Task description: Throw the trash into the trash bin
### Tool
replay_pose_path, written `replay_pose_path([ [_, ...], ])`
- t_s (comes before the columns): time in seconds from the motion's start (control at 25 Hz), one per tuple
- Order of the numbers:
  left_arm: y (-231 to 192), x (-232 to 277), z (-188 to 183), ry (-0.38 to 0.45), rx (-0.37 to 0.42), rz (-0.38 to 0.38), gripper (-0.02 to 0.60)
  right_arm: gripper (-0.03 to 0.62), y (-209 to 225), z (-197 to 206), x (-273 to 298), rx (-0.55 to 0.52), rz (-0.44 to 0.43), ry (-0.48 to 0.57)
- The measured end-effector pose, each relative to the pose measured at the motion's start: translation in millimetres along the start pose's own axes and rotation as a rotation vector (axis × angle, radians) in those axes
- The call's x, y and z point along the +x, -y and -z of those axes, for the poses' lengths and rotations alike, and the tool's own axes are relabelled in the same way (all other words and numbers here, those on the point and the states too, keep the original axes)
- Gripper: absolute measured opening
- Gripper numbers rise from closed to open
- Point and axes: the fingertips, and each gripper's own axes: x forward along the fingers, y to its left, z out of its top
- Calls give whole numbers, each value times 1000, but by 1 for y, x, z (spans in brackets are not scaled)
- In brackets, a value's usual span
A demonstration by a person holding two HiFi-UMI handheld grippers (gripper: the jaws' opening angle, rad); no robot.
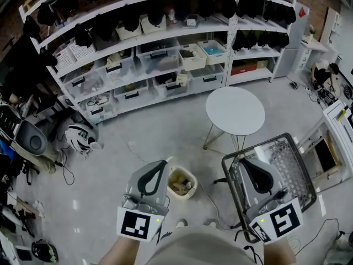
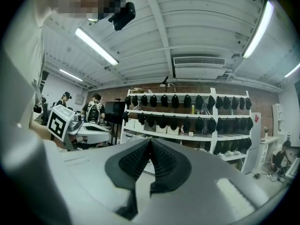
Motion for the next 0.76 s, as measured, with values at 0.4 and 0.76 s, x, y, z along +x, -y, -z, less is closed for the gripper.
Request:
replay_pose_path([
  [0.4, 0, -1, -4, 2, -12, 2, 3, 5, -1, 0, 4, 5, -14, 10],
  [0.76, 4, 2, -6, 8, -5, 4, 2, 5, 1, 2, 6, -5, -26, 8],
])
